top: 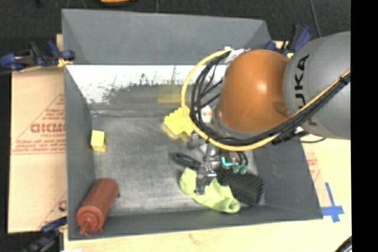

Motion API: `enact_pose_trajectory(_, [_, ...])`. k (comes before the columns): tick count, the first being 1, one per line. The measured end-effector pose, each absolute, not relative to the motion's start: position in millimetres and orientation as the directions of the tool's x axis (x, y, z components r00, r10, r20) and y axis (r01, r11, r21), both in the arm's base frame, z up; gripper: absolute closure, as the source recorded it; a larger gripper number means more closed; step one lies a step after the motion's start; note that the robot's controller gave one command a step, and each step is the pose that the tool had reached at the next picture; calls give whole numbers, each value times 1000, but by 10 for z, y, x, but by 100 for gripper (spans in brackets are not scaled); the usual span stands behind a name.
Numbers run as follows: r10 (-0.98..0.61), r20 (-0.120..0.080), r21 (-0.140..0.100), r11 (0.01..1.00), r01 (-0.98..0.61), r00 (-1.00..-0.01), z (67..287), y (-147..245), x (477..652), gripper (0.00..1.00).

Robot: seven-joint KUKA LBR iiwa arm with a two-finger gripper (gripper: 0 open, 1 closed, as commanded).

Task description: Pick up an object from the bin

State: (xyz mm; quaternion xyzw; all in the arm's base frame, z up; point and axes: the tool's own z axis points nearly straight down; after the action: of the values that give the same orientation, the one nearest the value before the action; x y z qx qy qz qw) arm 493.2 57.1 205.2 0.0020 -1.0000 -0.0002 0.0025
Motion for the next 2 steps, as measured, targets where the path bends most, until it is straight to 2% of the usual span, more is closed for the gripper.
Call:
enact_pose_trajectory(1, [-2, -3, 1, 1000, -2, -1000, 2087, 568, 4950, 0])
enact_pose_trajectory(2, [-34, -3, 0, 999, -34, -999, 992, -197, 5343, 100])
